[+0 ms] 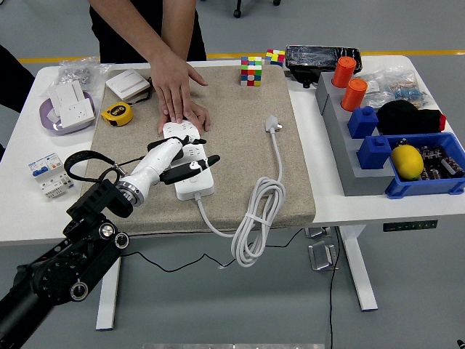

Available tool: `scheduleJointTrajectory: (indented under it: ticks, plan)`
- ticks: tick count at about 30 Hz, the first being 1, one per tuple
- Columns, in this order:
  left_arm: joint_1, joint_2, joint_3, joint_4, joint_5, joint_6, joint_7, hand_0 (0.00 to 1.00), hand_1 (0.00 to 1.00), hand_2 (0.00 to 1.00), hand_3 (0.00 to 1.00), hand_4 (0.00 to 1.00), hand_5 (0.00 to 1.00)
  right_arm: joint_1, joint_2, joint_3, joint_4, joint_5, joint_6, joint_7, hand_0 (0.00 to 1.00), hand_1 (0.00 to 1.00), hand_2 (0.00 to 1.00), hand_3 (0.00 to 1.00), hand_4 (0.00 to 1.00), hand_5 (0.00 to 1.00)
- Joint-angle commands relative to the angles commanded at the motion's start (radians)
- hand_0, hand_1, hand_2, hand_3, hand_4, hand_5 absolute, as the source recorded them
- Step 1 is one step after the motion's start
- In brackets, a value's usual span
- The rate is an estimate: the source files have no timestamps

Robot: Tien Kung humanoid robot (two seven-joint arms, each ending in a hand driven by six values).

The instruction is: Pick up the plug,place it near the board,insert it into the board,press the button

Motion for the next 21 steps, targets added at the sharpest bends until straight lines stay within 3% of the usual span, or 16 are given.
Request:
scheduleJointTrajectory:
  ticks: [14, 17, 21]
  plan:
    - [-0.003, 0.005, -0.003, 0.013, 0.021, 0.002, -0.013, 0.954, 0.92, 0.87, 0.827, 0.998, 0.998, 0.003, -0.001, 0.004, 0.0, -0.001, 0.0, 0.0, 0.87, 0.807, 0.78, 0.79, 0.998, 0.939]
    - [0.001, 0.007, -0.006, -0.006, 0.016, 0.008, -0.018, 0.954, 0.92, 0.87, 0.827, 0.998, 0.998, 0.003, 0.0, 0.006, 0.001, -0.002, 0.0, 0.0, 0.87, 0.807, 0.78, 0.79, 0.998, 0.939]
    - [0.017, 0.01, -0.024, -0.081, 0.018, 0.02, -0.02, 0.952, 0.915, 0.868, 0.827, 0.998, 0.998, 0.002, 0.001, 0.008, 0.001, -0.003, 0.0, 0.0, 0.87, 0.808, 0.78, 0.79, 0.998, 0.939]
